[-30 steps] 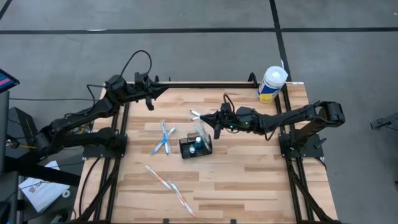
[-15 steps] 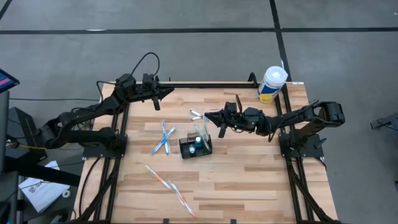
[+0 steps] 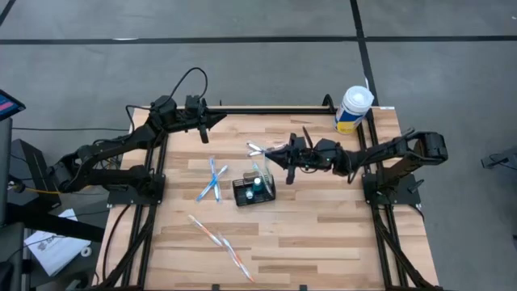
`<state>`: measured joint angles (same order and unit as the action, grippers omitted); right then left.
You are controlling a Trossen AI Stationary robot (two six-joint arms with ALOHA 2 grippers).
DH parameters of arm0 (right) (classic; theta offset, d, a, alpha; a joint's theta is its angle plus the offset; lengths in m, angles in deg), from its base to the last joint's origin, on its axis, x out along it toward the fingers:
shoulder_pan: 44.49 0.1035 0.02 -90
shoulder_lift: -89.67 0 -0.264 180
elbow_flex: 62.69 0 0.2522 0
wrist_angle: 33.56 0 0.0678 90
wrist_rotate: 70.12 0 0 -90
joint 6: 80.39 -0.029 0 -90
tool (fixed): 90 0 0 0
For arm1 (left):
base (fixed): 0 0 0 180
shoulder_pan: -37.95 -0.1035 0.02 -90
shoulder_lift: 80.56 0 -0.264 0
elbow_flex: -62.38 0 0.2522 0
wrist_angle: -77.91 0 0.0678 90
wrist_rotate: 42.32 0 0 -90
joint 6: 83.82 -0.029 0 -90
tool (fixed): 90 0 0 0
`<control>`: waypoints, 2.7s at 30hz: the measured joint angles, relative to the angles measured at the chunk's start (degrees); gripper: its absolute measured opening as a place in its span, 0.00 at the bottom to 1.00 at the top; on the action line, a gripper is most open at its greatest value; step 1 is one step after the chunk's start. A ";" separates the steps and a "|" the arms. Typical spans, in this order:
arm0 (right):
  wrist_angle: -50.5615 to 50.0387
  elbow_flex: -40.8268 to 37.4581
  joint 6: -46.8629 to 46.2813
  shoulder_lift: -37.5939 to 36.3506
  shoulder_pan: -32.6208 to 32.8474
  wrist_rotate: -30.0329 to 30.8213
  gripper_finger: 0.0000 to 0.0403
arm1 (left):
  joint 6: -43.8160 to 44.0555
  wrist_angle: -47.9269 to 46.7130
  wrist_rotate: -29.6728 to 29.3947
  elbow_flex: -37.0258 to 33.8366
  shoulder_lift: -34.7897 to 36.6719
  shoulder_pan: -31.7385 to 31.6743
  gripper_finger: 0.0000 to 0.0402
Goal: Pick & Place toothbrushing station
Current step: Put the green toothbrush into the mesh organizer, then put the right blue toothbrush into the mesh organizer
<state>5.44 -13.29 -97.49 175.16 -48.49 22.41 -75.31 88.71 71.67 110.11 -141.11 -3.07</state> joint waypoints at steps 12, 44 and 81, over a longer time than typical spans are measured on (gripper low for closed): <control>8.11 -8.12 1.80 0.00 -0.26 0.45 0.00 | -2.27 0.00 -0.46 0.00 0.00 0.00 0.09; 22.86 -7.89 -9.93 8.76 -7.59 -8.98 0.56 | -3.79 1.30 -0.22 0.00 0.02 0.02 0.09; 12.18 5.72 -40.76 7.82 -17.87 -18.04 0.68 | 18.53 10.75 -11.91 0.02 2.74 0.07 0.01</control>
<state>17.62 -7.57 -138.25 182.98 -66.36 4.38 -56.77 99.45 59.76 110.14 -138.37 -3.00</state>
